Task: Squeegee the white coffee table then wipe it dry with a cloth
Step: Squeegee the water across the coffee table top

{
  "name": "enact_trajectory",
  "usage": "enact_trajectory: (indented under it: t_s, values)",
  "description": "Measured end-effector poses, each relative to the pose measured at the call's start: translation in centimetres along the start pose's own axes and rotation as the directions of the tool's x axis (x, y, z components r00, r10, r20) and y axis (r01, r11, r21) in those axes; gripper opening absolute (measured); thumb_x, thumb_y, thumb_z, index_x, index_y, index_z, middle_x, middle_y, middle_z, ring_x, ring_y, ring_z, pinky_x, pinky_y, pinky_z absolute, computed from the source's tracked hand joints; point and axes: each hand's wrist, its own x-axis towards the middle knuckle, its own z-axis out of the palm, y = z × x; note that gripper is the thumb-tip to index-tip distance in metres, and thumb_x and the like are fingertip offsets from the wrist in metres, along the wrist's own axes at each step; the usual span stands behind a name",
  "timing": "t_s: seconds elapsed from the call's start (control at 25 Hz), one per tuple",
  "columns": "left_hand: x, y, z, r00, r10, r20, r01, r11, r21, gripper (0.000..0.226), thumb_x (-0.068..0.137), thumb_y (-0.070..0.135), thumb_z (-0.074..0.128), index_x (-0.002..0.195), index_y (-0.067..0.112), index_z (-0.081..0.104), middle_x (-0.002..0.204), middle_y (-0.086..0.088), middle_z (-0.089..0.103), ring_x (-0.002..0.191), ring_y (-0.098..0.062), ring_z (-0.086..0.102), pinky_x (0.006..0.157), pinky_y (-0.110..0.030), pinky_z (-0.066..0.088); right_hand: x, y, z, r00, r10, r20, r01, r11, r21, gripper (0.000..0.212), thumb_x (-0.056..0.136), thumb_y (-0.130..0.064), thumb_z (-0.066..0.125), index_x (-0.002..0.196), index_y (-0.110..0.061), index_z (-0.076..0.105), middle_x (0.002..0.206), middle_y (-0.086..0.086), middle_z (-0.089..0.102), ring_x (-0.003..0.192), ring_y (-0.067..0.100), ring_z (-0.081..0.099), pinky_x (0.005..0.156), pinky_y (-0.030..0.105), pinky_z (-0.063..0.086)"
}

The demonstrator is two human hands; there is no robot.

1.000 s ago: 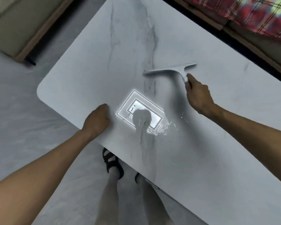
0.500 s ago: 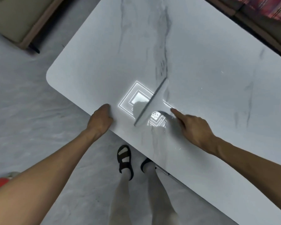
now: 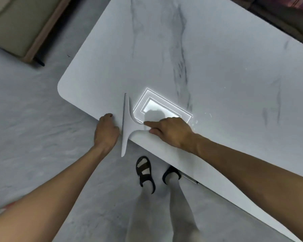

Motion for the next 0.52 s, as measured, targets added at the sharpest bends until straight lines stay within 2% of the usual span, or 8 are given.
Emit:
enact_trajectory:
  t_s: [0.12,0.2,0.28,0.4,0.52]
  values:
    - [-0.2,-0.6,0.2,0.997,0.059,0.050,-0.063,0.995,0.077,0.048,0.087,0.002,0.051,0.133,0.008,0.040,0.146,-0.012,0.035,0.129,-0.031,0.044,0.096,-0.032,0.039,1.6,-1.2,2.4,1.000,0.004,-0.007,-0.004,0.999,0.032,0.040,0.099,-0.050,0.031,0.137,-0.048,0.043,0.106,0.000,0.069,0.099,0.024,0.063,0.071,0.029,0.038]
    - [-1.0,-0.7,0.9,0.983,0.089,0.161,-0.107,0.988,0.111,0.060,0.089,0.004,0.051,0.144,0.008,0.028,0.159,-0.012,0.016,0.143,-0.028,0.026,0.112,-0.034,0.030,-1.0,1.0,3.1,0.998,0.038,-0.057,-0.037,0.999,0.018,0.038,0.098,-0.051,0.032,0.134,-0.053,0.043,0.110,-0.002,0.069,0.100,0.024,0.064,0.072,0.031,0.041]
    - [-1.9,-0.2,1.8,0.954,0.130,0.271,-0.174,0.974,0.143,0.070,0.090,0.006,0.050,0.151,0.009,0.016,0.162,-0.013,0.003,0.148,-0.028,0.012,0.121,-0.039,0.018,-5.4,4.1,3.2,0.992,0.082,-0.094,-0.082,0.997,-0.001,0.038,0.097,-0.052,0.030,0.134,-0.062,0.034,0.111,-0.008,0.070,0.098,0.022,0.065,0.071,0.031,0.043]
    - [-3.1,1.6,3.6,0.904,0.209,0.374,-0.307,0.925,0.224,0.067,0.087,0.007,0.050,0.148,0.010,0.021,0.160,-0.015,0.003,0.145,-0.037,0.013,0.118,-0.045,0.021,-12.8,8.1,3.0,0.967,0.235,-0.102,-0.236,0.972,0.009,0.042,0.096,-0.054,0.030,0.127,-0.076,0.013,0.100,-0.015,0.072,0.089,0.020,0.068,0.066,0.029,0.044]
    - [-4.1,2.9,5.0,0.880,0.153,0.451,-0.295,0.918,0.266,0.064,0.089,0.011,0.048,0.147,0.013,0.022,0.160,-0.013,-0.003,0.145,-0.045,0.003,0.117,-0.049,0.022,-19.0,11.0,2.8,0.900,0.420,-0.116,-0.421,0.907,0.021,0.036,0.093,-0.061,0.025,0.128,-0.071,0.026,0.095,-0.014,0.072,0.089,0.020,0.067,0.067,0.031,0.046]
